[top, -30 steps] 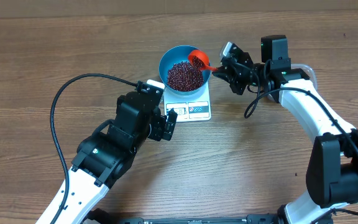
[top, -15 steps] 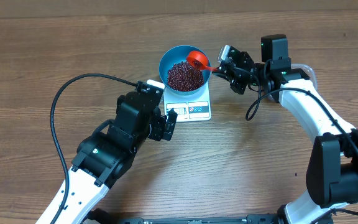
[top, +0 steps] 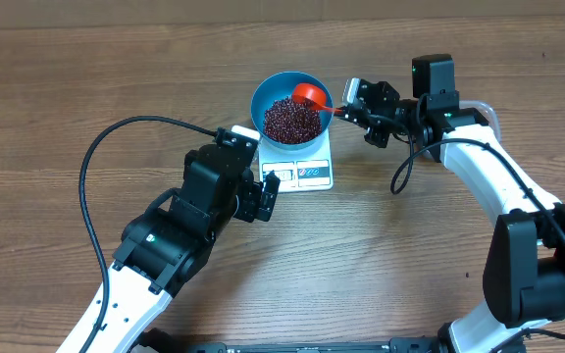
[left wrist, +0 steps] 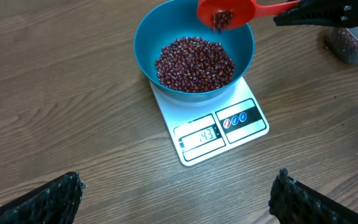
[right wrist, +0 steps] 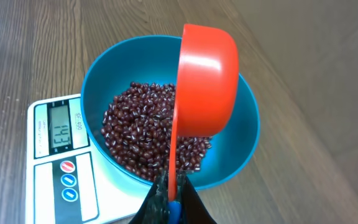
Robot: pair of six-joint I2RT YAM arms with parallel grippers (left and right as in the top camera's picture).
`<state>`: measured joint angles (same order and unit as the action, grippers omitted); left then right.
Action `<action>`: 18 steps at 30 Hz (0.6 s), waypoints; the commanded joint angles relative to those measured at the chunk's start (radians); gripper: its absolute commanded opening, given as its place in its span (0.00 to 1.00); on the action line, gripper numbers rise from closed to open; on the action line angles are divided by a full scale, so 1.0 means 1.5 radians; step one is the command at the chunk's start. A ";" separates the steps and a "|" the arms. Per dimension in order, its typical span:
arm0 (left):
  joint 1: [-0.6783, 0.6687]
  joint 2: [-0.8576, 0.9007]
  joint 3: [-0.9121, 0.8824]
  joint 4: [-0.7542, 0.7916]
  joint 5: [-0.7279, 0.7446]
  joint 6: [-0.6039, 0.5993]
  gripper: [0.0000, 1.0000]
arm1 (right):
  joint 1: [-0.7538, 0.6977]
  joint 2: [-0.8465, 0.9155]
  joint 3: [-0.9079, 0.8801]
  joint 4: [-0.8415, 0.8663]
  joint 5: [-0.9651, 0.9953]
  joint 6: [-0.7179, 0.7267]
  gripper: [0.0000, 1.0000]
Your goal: Scoop item into bowl and weigh 150g on scale
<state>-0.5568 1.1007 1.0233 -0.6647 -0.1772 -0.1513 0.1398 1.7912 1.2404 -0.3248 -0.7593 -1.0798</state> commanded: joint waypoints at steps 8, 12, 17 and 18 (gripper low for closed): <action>-0.004 0.004 -0.001 0.002 -0.009 -0.002 0.99 | 0.003 0.002 -0.003 0.029 -0.018 -0.037 0.04; -0.004 0.004 -0.001 0.002 -0.009 -0.002 1.00 | 0.003 0.002 -0.003 0.021 -0.018 -0.034 0.04; -0.004 0.004 -0.001 0.002 -0.009 -0.002 0.99 | 0.003 0.002 -0.003 0.021 -0.018 -0.034 0.04; -0.004 0.004 -0.001 0.002 -0.009 -0.002 1.00 | 0.003 0.002 -0.003 0.021 -0.018 -0.034 0.04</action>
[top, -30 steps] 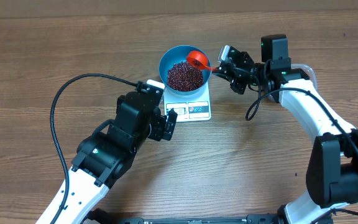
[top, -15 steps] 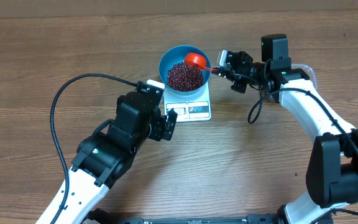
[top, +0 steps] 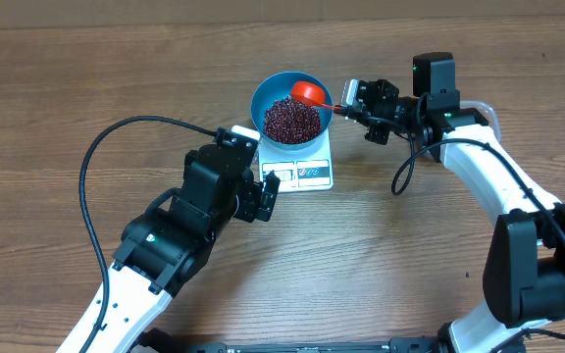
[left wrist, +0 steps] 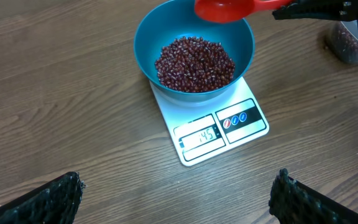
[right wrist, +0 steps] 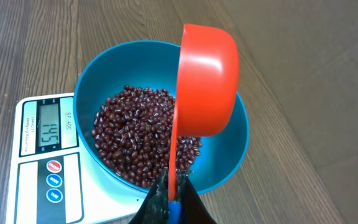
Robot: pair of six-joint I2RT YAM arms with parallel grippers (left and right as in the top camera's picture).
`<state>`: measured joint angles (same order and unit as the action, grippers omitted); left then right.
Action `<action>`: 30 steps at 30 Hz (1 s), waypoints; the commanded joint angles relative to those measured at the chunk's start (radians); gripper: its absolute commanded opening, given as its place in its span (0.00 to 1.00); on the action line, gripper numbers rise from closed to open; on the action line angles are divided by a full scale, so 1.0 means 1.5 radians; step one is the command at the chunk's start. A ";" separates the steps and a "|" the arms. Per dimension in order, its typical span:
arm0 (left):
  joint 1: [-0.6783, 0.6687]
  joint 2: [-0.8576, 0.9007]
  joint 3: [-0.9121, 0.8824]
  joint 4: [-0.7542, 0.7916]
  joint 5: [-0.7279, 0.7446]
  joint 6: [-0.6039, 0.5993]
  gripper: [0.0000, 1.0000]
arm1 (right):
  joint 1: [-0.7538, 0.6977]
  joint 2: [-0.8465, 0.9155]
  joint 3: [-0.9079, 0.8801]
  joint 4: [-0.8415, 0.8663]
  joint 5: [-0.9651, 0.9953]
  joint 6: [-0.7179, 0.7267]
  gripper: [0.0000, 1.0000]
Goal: Scoop item into bowl and weigh 150g on scale
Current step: 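Move the empty scoop back right to the bean tub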
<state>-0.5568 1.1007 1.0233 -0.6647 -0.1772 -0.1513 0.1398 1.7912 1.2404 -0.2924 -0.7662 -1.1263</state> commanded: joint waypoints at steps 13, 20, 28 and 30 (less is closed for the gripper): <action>-0.004 0.004 -0.001 0.002 -0.009 -0.002 1.00 | -0.002 -0.027 -0.001 0.077 -0.013 0.237 0.04; -0.004 0.004 -0.001 0.002 -0.009 -0.002 0.99 | -0.002 -0.098 -0.001 0.033 0.120 0.347 0.04; -0.004 0.004 -0.001 0.002 -0.009 -0.002 1.00 | -0.002 -0.195 -0.001 -0.150 0.469 0.462 0.04; -0.004 0.004 -0.001 0.002 -0.009 -0.002 1.00 | -0.002 -0.209 -0.001 -0.190 0.548 0.478 0.04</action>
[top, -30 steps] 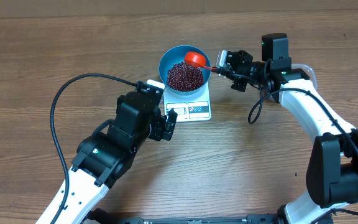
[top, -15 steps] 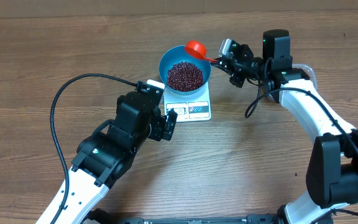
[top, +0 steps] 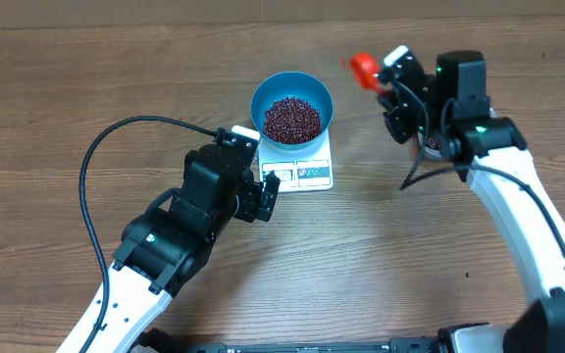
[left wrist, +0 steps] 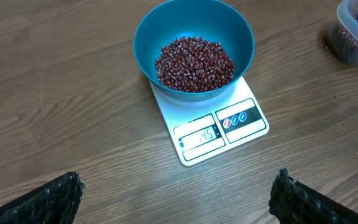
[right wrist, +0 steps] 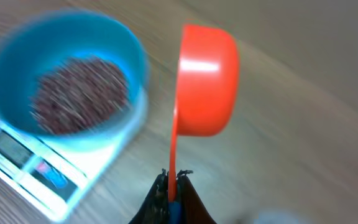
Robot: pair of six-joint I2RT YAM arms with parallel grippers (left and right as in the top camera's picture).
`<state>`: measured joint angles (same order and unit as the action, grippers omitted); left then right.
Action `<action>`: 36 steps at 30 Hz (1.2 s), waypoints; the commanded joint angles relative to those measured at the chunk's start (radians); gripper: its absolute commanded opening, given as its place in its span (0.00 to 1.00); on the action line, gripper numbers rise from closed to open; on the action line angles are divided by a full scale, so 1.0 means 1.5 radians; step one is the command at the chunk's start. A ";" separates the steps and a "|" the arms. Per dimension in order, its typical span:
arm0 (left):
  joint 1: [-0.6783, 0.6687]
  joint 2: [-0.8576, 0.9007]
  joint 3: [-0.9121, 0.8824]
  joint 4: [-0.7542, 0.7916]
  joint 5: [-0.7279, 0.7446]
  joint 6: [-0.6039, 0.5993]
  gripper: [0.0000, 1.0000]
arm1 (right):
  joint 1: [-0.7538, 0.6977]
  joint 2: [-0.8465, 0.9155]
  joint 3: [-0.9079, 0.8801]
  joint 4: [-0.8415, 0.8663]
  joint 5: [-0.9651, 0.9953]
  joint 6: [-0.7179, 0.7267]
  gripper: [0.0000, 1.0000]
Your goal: Scoop item into bowl and weigh 150g on scale
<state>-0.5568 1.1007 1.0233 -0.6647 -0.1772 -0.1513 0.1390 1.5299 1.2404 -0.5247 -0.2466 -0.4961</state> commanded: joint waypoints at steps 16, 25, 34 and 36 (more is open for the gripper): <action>-0.004 0.004 -0.001 0.002 -0.009 -0.002 1.00 | -0.097 -0.035 -0.003 -0.171 0.360 0.124 0.04; -0.004 0.004 -0.001 0.002 -0.009 -0.002 1.00 | -0.205 -0.008 -0.022 -0.193 0.168 0.124 0.04; -0.004 0.004 -0.001 -0.006 -0.009 -0.002 0.99 | -0.216 0.030 -0.030 -0.188 0.112 0.124 0.04; -0.004 0.004 -0.001 -0.010 -0.009 -0.002 0.99 | -0.216 0.034 -0.030 -0.187 0.108 0.124 0.04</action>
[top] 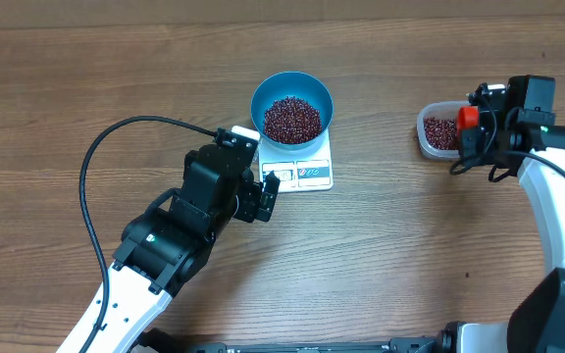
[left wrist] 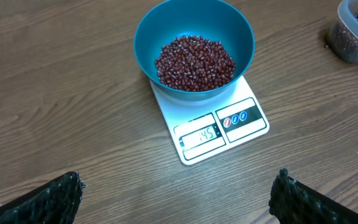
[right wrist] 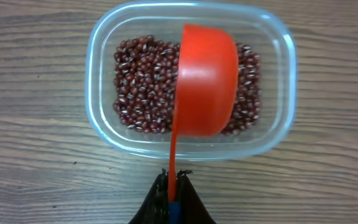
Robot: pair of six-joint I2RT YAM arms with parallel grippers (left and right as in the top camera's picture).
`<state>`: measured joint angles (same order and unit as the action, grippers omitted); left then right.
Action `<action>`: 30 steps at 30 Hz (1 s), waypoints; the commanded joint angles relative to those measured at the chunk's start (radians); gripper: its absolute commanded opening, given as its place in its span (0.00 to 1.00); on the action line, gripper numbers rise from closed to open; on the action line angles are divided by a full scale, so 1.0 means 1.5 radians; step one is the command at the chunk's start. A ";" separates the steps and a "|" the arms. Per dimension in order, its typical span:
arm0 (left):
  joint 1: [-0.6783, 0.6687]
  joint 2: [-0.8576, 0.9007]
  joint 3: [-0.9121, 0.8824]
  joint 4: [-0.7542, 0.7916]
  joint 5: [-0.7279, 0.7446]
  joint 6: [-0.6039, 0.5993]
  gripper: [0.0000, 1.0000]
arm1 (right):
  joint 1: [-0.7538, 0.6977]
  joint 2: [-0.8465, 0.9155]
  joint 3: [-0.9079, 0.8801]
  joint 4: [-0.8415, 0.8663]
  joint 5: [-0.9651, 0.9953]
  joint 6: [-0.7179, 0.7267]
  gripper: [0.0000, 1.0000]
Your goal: Scoop item into bowl and weigh 150g on scale
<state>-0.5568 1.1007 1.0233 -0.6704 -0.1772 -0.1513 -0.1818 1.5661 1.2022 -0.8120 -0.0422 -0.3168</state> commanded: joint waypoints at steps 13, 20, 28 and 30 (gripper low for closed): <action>-0.004 0.004 -0.001 -0.007 -0.009 -0.002 0.99 | -0.003 0.011 -0.004 0.015 -0.028 0.005 0.04; -0.004 0.004 -0.001 -0.007 -0.009 -0.002 0.99 | -0.003 0.011 -0.004 0.024 -0.028 0.005 0.08; -0.004 0.004 -0.001 -0.007 -0.009 -0.002 0.99 | -0.003 0.011 -0.004 0.032 -0.028 0.004 0.04; -0.004 0.004 -0.001 -0.007 -0.009 -0.002 0.99 | -0.003 0.011 -0.004 0.032 -0.028 0.004 0.04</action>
<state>-0.5568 1.1007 1.0233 -0.6815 -0.1772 -0.1513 -0.1818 1.5814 1.2018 -0.7712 -0.0780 -0.3134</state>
